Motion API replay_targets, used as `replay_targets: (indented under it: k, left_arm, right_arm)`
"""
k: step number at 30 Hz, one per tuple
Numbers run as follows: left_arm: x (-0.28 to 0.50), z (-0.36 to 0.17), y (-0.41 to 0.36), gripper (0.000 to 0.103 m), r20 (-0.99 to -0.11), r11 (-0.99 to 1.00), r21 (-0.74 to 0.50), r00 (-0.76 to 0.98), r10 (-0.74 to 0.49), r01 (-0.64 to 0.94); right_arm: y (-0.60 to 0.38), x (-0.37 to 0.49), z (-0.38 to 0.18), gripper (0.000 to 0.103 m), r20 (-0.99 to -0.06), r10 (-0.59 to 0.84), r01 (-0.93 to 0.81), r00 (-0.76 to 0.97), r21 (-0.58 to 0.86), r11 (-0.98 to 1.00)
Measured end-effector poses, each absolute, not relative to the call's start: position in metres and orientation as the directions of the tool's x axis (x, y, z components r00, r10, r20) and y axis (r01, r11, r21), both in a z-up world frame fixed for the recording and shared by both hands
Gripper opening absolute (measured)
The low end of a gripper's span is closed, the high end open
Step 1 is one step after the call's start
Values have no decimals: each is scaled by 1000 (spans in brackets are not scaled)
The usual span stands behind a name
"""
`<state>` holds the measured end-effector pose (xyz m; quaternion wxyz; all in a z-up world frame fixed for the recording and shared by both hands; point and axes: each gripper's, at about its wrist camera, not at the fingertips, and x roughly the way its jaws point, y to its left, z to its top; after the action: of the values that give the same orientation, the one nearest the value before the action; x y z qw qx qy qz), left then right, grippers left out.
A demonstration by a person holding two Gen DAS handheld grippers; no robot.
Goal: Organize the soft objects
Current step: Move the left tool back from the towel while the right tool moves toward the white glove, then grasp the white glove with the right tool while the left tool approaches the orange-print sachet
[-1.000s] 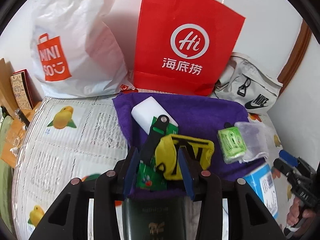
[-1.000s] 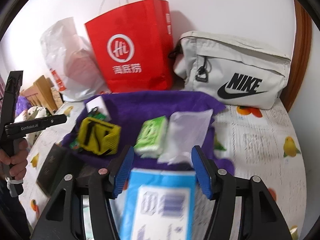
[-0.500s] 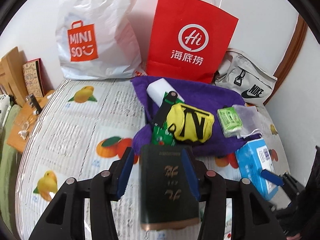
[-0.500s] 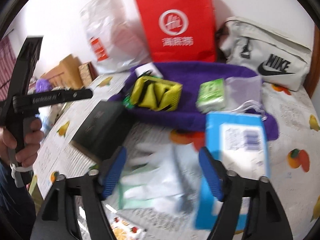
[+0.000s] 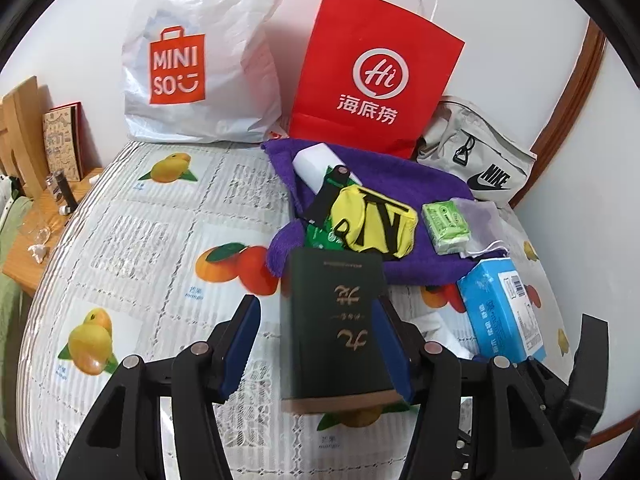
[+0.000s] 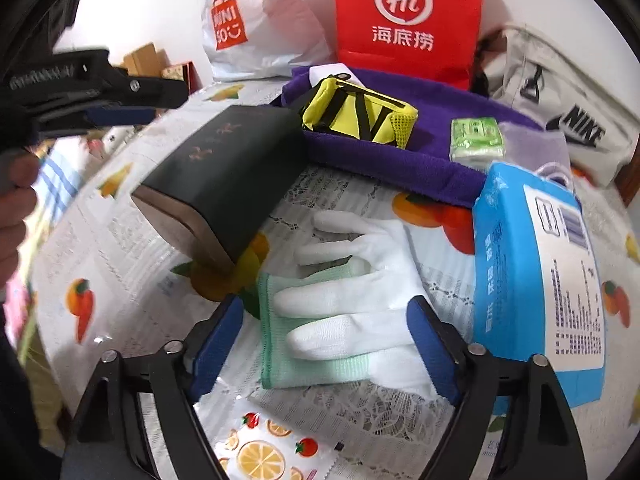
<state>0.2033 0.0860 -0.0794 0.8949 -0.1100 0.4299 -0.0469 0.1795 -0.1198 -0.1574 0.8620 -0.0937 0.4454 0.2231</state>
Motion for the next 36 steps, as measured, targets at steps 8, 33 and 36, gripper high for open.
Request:
replay_targets:
  k: [8,33,36]
  left_arm:
    - [192,-83,93,56,-756,968,-252,627,-188,-14]
    - [100,-89,44,56,-776,976,-213,599,-201,52]
    - [88,-98,28,56,-789,975,-211,578,-211,68]
  right_arm:
    - [-111,183,-180,84,-826,259,-436,501,18,900]
    - [-167,107,-109,19,-693,382,-425,612,120,897]
    - [-185,93,-103,19,-678,391,-418,622,135,898]
